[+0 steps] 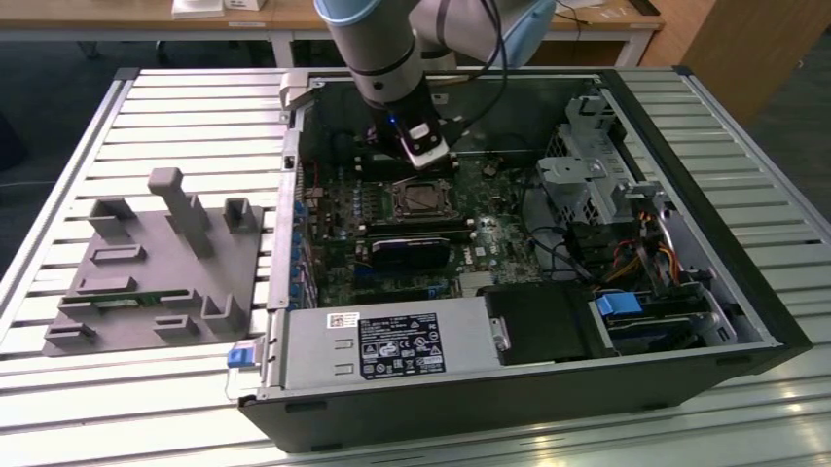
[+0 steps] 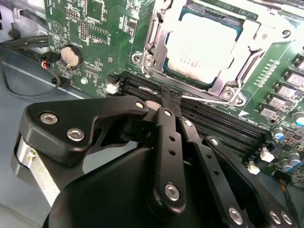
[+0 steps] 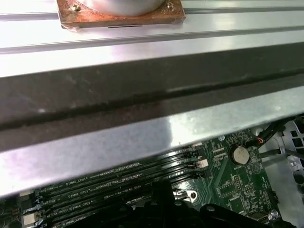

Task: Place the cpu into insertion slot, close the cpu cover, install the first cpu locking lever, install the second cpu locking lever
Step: 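Install the first cpu locking lever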

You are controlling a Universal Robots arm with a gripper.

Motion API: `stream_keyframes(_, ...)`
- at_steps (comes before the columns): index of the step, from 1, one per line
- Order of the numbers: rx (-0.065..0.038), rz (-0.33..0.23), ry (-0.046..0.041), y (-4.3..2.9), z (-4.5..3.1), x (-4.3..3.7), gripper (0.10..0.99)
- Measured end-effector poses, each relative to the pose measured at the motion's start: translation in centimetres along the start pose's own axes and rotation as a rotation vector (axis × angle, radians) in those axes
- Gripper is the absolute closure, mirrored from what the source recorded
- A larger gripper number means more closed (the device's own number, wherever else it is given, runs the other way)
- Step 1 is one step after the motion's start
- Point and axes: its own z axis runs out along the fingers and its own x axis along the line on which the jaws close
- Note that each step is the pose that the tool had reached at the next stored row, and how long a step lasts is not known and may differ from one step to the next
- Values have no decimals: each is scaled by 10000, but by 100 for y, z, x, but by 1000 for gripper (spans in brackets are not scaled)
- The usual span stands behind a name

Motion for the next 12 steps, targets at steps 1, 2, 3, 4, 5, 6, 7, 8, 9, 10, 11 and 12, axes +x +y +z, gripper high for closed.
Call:
stream_keyframes(1,9,13,-5,-1,5,1,984)
stream_keyframes(2,15,24,-7,-1,10,4,984)
stream_keyframes(3,21,34,-12,0,15,5,984)
stream_keyframes(4,31,45,-17,-1,20,6,984)
stream_keyframes(5,46,58,-23,-2,24,7,984)
stream_keyframes(6,61,72,-31,-3,29,8,984)
stream_keyframes(7,77,87,-38,-4,34,9,984)
stream_keyframes(8,92,103,-46,-6,41,10,984)
stream_keyframes(9,107,117,-54,-7,47,11,984)
stream_keyframes(10,124,131,-60,-8,53,12,984)
stream_keyframes(11,141,145,-67,-9,58,12,984)
stream_keyframes(12,159,159,-75,-10,63,12,984)
